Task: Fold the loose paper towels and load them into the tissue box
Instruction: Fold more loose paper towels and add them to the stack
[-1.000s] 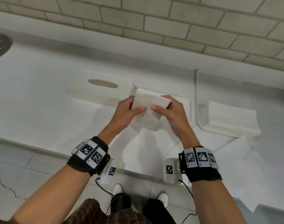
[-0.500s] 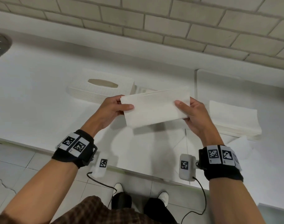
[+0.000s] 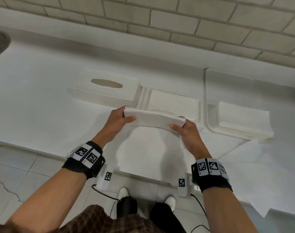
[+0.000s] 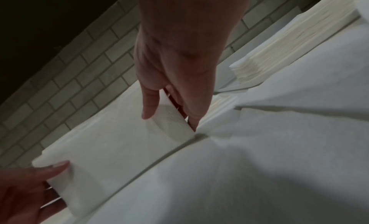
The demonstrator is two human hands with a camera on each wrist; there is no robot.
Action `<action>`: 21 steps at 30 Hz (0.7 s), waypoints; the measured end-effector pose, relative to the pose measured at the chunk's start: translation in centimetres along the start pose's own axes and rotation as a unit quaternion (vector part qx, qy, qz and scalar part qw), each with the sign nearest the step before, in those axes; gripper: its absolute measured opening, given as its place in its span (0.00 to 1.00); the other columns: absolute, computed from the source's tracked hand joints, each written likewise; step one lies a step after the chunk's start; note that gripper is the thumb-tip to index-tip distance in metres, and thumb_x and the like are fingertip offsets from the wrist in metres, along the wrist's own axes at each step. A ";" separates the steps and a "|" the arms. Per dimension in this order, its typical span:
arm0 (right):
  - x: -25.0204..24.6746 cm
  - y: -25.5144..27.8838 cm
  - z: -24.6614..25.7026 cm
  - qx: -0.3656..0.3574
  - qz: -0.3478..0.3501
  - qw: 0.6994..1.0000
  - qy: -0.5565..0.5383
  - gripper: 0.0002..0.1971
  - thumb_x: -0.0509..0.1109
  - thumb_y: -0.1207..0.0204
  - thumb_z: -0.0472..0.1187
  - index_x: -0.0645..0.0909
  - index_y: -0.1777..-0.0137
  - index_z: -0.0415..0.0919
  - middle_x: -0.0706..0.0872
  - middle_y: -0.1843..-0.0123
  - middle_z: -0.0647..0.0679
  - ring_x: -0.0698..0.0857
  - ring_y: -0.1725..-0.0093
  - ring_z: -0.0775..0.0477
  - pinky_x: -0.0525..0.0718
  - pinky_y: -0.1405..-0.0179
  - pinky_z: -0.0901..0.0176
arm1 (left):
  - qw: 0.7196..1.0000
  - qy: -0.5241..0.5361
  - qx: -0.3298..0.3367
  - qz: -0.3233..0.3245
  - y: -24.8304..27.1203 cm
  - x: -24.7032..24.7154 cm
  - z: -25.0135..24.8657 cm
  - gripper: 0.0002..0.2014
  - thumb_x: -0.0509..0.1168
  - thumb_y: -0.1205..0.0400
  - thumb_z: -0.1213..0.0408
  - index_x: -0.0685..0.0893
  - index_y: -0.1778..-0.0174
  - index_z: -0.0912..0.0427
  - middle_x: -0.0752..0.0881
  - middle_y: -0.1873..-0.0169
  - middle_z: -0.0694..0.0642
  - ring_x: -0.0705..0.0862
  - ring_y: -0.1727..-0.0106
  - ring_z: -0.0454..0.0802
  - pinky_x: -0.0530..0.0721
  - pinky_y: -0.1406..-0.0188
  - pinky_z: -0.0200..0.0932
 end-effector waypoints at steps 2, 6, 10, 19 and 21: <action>0.1 0.2 -0.3 0.004 0.000 1.000 0.006 0.07 0.74 0.25 0.32 0.85 0.49 0.43 0.93 0.51 0.45 0.91 0.50 0.43 0.87 0.44 0.48 | 1.000 -0.015 -0.012 -0.005 0.1 0.0 0.6 0.11 0.70 0.22 0.75 0.86 0.53 0.53 0.89 0.57 0.52 0.86 0.53 0.50 0.81 0.48 0.43; 0.5 0.5 -0.1 -0.012 0.003 1.000 0.019 0.06 0.72 0.23 0.33 0.84 0.52 0.46 0.92 0.50 0.46 0.90 0.50 0.47 0.85 0.46 0.56 | 1.000 -0.020 -0.002 -0.012 0.3 -0.2 0.6 0.11 0.69 0.21 0.74 0.85 0.52 0.52 0.87 0.55 0.53 0.84 0.51 0.51 0.79 0.46 0.45; 0.6 0.4 -0.7 -0.006 0.017 1.000 0.006 0.12 0.73 0.25 0.32 0.85 0.43 0.44 0.91 0.44 0.40 0.89 0.42 0.38 0.84 0.35 0.41 | 1.000 -0.010 0.001 -0.003 0.2 -0.3 0.3 0.15 0.68 0.22 0.78 0.85 0.50 0.51 0.86 0.53 0.53 0.83 0.51 0.49 0.80 0.49 0.40; 0.4 0.3 -0.9 -0.011 0.011 1.000 0.009 0.13 0.72 0.24 0.30 0.86 0.50 0.52 0.90 0.50 0.45 0.87 0.48 0.42 0.81 0.36 0.41 | 1.000 -0.022 0.016 -0.010 0.4 -0.1 0.3 0.15 0.68 0.23 0.78 0.84 0.53 0.51 0.85 0.52 0.52 0.80 0.52 0.50 0.76 0.52 0.41; 0.3 0.2 -1.1 -0.010 0.011 1.000 0.010 0.13 0.71 0.24 0.31 0.87 0.50 0.51 0.90 0.50 0.44 0.87 0.48 0.42 0.81 0.37 0.41 | 0.999 -0.029 0.008 -0.015 0.4 -0.2 0.5 0.14 0.68 0.22 0.78 0.84 0.53 0.51 0.84 0.54 0.52 0.79 0.53 0.50 0.76 0.54 0.39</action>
Point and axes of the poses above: each hand's wrist, its own y-axis away from the middle knuckle, its own x-axis out of the palm, z = x × y, the point moved 5 cm from there along -y, towards the middle knuckle
